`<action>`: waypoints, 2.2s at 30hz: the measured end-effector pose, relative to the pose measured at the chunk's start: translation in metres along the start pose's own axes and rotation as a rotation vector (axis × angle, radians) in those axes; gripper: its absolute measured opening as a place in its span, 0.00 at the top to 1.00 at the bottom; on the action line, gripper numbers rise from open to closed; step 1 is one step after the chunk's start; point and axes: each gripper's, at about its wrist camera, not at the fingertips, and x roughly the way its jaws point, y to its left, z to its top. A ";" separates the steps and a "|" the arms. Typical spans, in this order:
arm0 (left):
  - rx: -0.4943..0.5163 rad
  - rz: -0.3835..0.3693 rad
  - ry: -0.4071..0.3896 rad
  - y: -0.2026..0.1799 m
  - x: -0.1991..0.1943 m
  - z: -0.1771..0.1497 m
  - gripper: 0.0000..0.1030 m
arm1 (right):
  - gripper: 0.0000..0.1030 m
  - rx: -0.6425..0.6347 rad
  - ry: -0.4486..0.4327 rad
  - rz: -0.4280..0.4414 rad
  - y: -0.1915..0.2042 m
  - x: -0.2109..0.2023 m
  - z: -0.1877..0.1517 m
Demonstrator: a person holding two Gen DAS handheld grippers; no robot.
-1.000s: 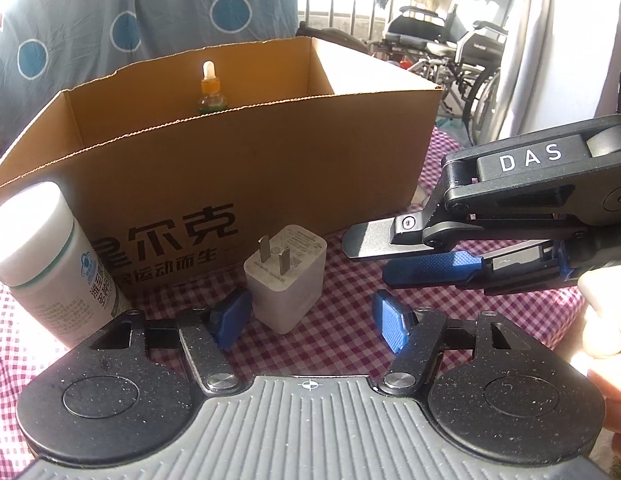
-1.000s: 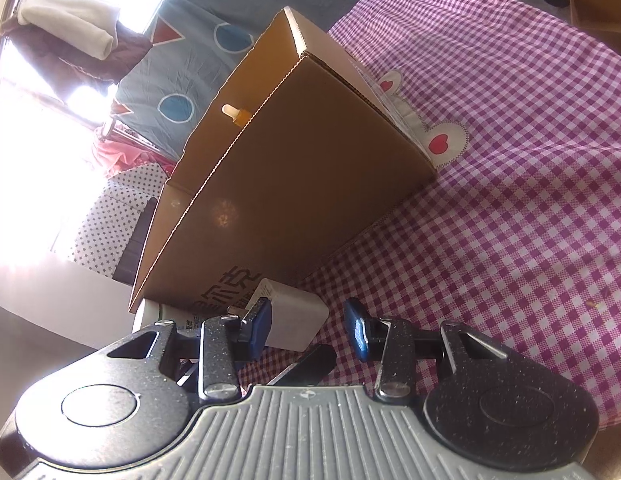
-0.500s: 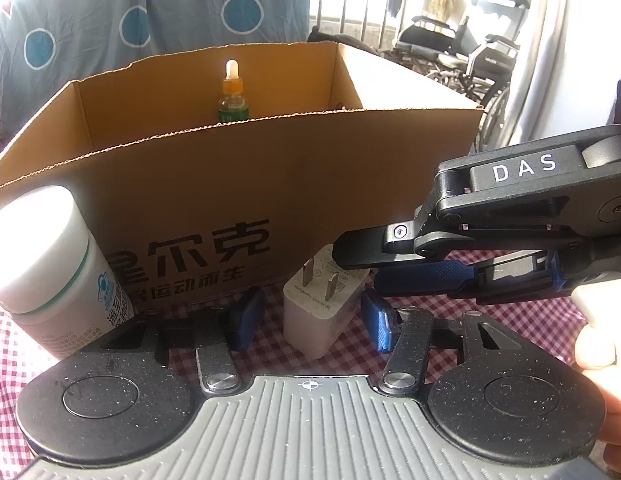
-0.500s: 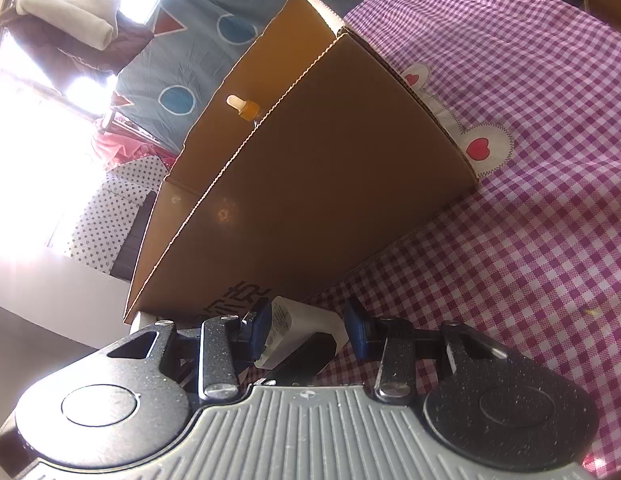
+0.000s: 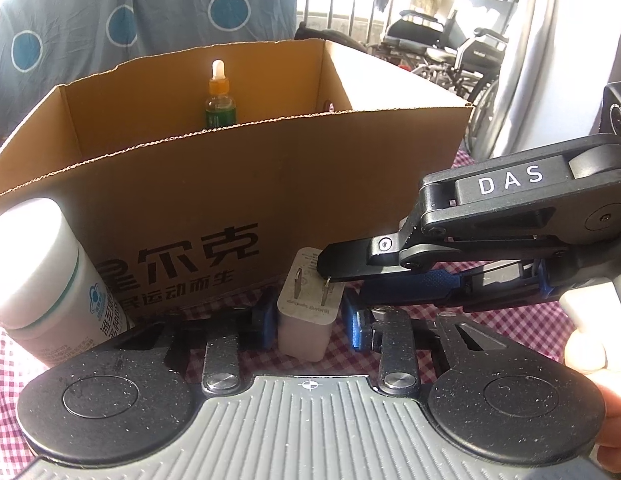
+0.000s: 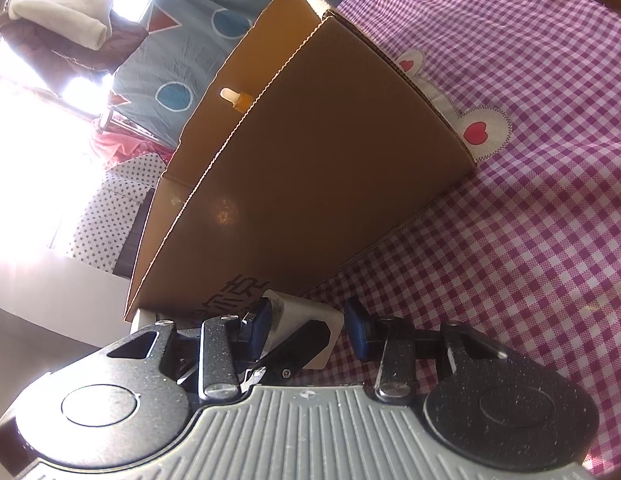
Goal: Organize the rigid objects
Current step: 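Lift the white charger with the right gripper and carry it over the box, then lower the charger into the box and open the right gripper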
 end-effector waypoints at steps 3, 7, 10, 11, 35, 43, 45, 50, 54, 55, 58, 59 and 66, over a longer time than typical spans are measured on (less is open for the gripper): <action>-0.005 -0.003 -0.008 -0.003 -0.003 0.001 0.74 | 0.60 0.001 0.000 0.004 0.005 0.003 -0.003; -0.005 -0.010 -0.037 -0.006 -0.016 0.002 0.75 | 0.60 -0.033 -0.019 0.014 0.018 -0.004 -0.011; -0.010 -0.013 -0.067 -0.008 -0.030 0.008 0.75 | 0.60 -0.060 -0.043 0.031 0.030 -0.016 -0.013; -0.012 -0.012 -0.077 -0.009 -0.034 0.010 0.75 | 0.60 -0.070 -0.052 0.040 0.034 -0.021 -0.013; -0.209 -0.016 -0.036 0.020 0.038 0.162 0.74 | 0.58 -0.369 -0.046 -0.048 0.105 0.017 0.156; -0.258 0.003 0.058 0.033 0.073 0.165 0.74 | 0.58 -0.410 -0.001 -0.106 0.092 0.051 0.176; -0.258 0.010 0.087 0.033 0.080 0.165 0.74 | 0.58 -0.419 -0.006 -0.106 0.090 0.052 0.179; -0.266 0.035 0.132 0.034 0.095 0.164 0.74 | 0.58 -0.437 -0.038 -0.104 0.088 0.049 0.184; -0.281 0.054 0.184 0.036 0.101 0.165 0.74 | 0.58 -0.435 -0.055 -0.101 0.085 0.045 0.187; -0.280 0.064 0.191 0.037 0.102 0.166 0.73 | 0.58 -0.431 -0.059 -0.098 0.083 0.043 0.188; -0.280 0.078 0.208 0.037 0.103 0.167 0.71 | 0.58 -0.414 -0.073 -0.088 0.078 0.038 0.189; -0.279 0.077 0.207 0.036 0.103 0.167 0.71 | 0.58 -0.408 -0.078 -0.082 0.076 0.035 0.189; -0.261 0.062 0.165 0.030 0.090 0.165 0.55 | 0.58 -0.357 -0.125 -0.042 0.068 0.005 0.179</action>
